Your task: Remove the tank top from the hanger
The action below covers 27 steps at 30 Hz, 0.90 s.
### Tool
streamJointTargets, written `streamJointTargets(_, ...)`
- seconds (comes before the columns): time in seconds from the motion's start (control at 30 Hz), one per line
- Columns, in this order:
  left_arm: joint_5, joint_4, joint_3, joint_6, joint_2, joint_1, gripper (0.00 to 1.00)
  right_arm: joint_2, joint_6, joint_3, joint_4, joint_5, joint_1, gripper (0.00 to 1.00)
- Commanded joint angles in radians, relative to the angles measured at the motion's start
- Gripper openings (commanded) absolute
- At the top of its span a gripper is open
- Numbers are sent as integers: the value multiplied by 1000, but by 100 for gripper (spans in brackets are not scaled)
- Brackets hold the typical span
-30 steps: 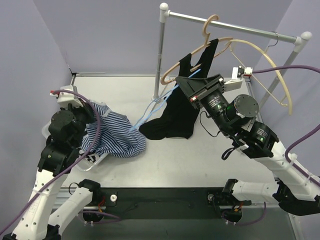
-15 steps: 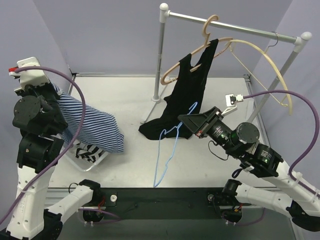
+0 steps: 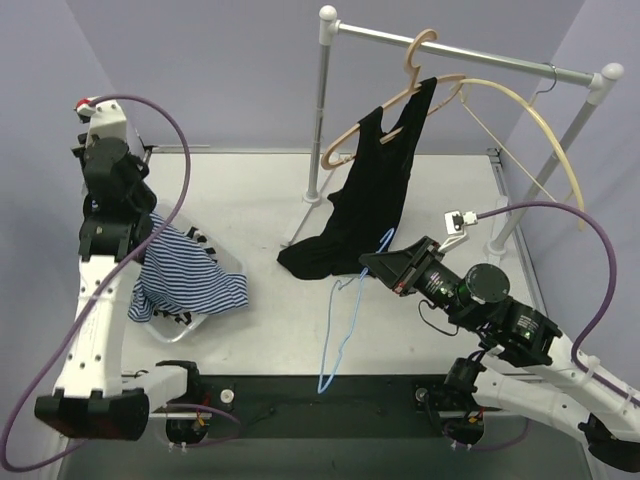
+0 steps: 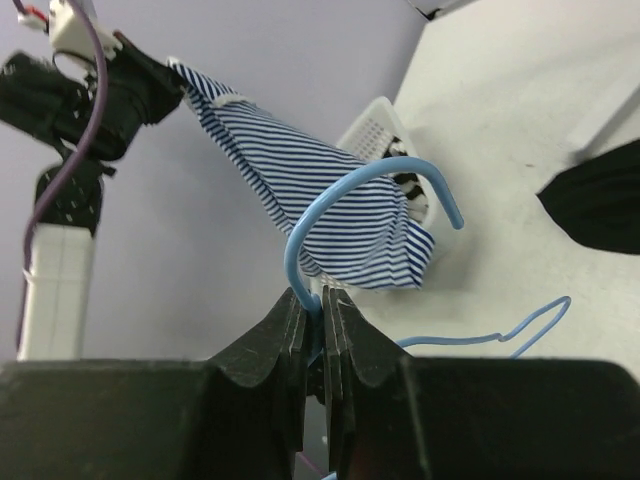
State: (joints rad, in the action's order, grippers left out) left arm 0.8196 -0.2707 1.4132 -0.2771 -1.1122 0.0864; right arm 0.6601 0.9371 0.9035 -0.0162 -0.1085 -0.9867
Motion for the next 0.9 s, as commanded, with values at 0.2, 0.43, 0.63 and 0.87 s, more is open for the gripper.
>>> streamJointTargets(0.2, -500, -197, -200, 545, -147, -154, 0, -220, -32, -126, -34, -138, 5, 0)
streamJointTargets(0.43, -701, -114, -575, 809, -136, -325, 0, -333, -40, -215, -70, -164, 5, 0)
streamJointTargets(0.63, -604, -204, -509, 822, -190, -361, 62, -338, -73, -187, -117, -158, 5, 0)
streamJointTargets(0.87, -118, -441, -254, 944, -179, -169, 77, -353, -83, -225, -126, -172, 5, 0)
